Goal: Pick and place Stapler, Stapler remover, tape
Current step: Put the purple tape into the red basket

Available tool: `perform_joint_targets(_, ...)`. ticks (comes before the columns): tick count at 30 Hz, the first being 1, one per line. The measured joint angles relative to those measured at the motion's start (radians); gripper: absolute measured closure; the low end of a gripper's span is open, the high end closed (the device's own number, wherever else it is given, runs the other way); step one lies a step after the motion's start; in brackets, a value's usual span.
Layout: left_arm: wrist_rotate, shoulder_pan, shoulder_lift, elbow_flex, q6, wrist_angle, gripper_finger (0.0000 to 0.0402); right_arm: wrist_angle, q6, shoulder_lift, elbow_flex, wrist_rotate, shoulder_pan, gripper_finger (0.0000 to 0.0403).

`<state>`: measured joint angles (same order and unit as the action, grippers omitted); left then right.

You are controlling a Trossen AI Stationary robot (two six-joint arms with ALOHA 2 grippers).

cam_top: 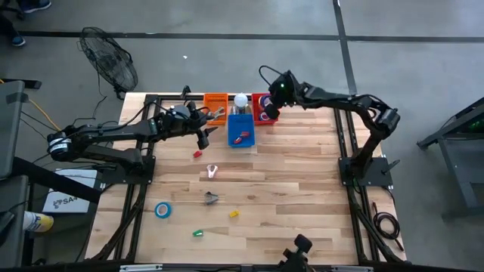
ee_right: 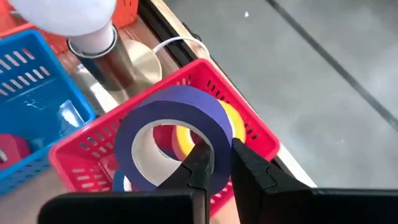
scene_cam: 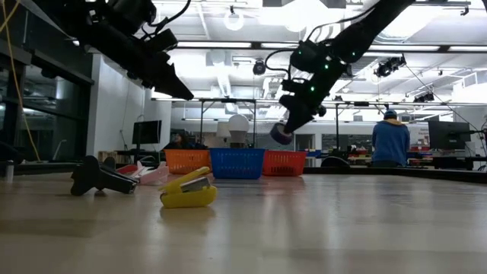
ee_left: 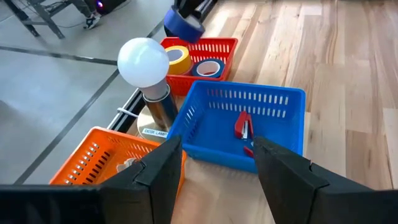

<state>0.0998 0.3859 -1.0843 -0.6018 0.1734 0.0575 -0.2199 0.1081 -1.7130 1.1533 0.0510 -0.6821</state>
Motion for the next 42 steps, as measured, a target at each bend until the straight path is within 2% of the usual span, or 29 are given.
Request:
perform_joint_targets(7, 0.000, 0.000, 0.000, 0.000, -0.025, -0.001, 0.0207, -0.198, 0.057, -0.054, 0.125, -0.080, -0.008, 0.0374)
perform_joint_targets(16, -0.001, 0.000, 0.000, 0.000, -0.059, -0.022, 0.0207, -0.379, 0.081, -0.176, 0.269, -0.085, -0.008, 0.0374)
perform_joint_targets(25, -0.003, 0.000, 0.000, 0.000, -0.080, -0.057, 0.0207, -0.447, 0.084, -0.263, 0.320, -0.097, -0.010, 0.0373)
perform_joint_targets(33, -0.003, 0.000, 0.000, 0.000, -0.092, -0.068, 0.0207, -0.460, 0.102, -0.267, 0.324, -0.129, -0.012, 0.0372)
perform_joint_targets(42, -0.003, 0.000, 0.000, 0.000, -0.093, -0.069, 0.0207, -0.456, 0.110, -0.266, 0.325, -0.130, -0.012, 0.0313)
